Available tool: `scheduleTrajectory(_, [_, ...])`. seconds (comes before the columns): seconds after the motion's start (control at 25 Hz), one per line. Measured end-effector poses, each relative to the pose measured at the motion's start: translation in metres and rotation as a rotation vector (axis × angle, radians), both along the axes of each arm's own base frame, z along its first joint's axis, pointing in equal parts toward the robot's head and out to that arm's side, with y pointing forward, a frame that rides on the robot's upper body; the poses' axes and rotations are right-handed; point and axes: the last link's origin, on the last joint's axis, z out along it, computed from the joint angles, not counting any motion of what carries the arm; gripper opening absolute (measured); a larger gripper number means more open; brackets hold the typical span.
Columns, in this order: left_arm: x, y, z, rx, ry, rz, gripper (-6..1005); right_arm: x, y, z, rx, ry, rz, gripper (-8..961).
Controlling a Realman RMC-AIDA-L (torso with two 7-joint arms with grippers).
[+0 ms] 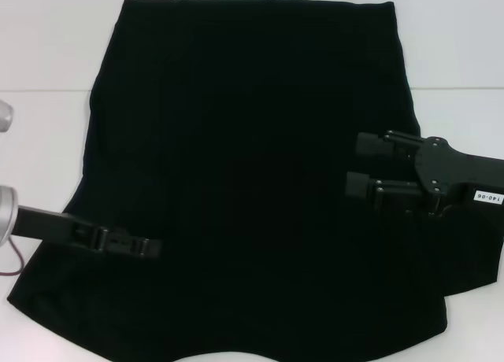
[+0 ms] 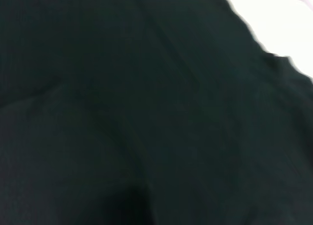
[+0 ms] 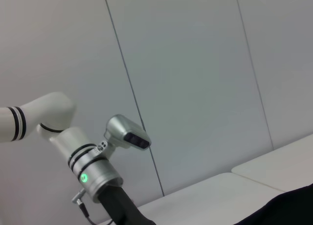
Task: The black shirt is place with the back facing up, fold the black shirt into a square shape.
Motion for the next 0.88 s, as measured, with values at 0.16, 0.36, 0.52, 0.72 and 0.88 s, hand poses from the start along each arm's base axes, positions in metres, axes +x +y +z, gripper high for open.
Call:
scheduleTrajectory(0.16, [0.018, -0.003, -0.002, -0.047, -0.076, -0.092, 943, 0.001, 0.001, 0.0, 0.005, -0.004, -0.002, 894])
scheduleTrajectory(0.36, [0.034, -0.004, -0.001, -0.017, -0.192, -0.207, 942, 0.004, 0.003, 0.006, 0.008, 0.012, -0.052, 894])
scheduleTrajectory(0.52, [0.046, -0.005, -0.01, 0.069, -0.32, -0.359, 941, 0.021, 0.014, 0.022, -0.044, 0.022, -0.268, 894])
scheduleTrajectory(0.72, [0.053, -0.012, -0.029, 0.127, -0.356, -0.543, 939, 0.054, 0.019, 0.046, -0.183, -0.053, -0.59, 893])
scheduleTrajectory(0.88, [0.055, -0.022, -0.049, 0.156, -0.33, -0.702, 937, 0.082, 0.012, 0.07, -0.25, -0.17, -0.839, 893])
